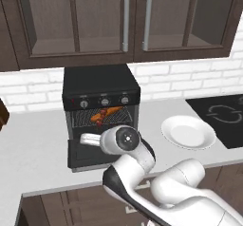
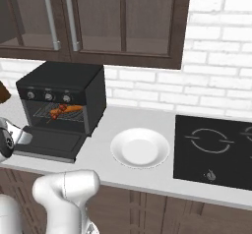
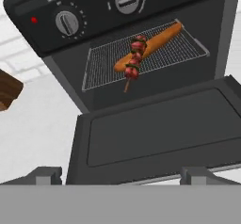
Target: Pick up the kebab skewer and baguette bread, and place them inside the toaster oven. Close the toaster oven door and start by setting the timer.
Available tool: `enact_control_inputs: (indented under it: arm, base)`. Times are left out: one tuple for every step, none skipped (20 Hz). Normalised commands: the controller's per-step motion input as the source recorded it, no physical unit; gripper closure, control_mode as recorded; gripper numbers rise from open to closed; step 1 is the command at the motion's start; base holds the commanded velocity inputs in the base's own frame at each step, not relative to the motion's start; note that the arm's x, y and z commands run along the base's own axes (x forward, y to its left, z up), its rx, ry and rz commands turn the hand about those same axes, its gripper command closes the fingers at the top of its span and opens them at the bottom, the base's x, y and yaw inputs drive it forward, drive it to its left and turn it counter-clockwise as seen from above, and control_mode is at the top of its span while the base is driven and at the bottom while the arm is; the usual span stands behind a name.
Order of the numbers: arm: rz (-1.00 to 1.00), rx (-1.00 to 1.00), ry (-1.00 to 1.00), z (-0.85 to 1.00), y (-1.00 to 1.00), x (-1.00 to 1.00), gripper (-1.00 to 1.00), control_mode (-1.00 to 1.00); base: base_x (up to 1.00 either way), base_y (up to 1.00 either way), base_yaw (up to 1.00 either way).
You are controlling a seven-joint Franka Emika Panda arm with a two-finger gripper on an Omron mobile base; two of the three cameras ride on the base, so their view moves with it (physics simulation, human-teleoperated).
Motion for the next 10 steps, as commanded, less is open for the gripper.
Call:
enact_control_inputs:
  arm:
    - [0.04,0.00,0.07,0.02,-0.04,-0.52,-1.00,-1.00]
    - [0.07,-0.01,0.03,0.00,-0.11,-0.54,-1.00,-1.00]
    - [0.08,-0.01,0.04,0.00,-0.11,-0.44,-1.00,-1.00]
    - [0.09,-0.01,0.01,0.00,-0.16,-0.44,-1.00,-1.00]
    - [0.10,-0.02,0.00,0.00,-0.14,-0.44,-1.00,-1.00]
    - [0.09,-0.03,0.02,0.00,-0.06,-0.25,-1.00,-1.00]
    - [0.10,0.00,0.01,0.00,-0.17,-0.31,-1.00,-1.00]
    - [0.11,0.00,0.00,0.00,-0.25,-0.34,-1.00,-1.00]
    - [0.09,0.00,0.00,-0.01,-0.18,-0.24,-1.00,-1.00]
    - [0.05,0.00,0.00,-0.03,-0.07,-0.18,-1.00,-1.00]
  base:
    - [0.00,0.00,0.00]
    - [0.00,0.00,0.00]
    - [0.00,0.00,0.00]
    - [0.00,0.00,0.00]
    - [0.00,0.00,0.00]
    - [0.00,0.00,0.00]
    - [0.00,0.00,0.00]
    - [0.00,0.00,0.00]
    - [0.00,0.00,0.00]
    - [0.00,0.00,0.00]
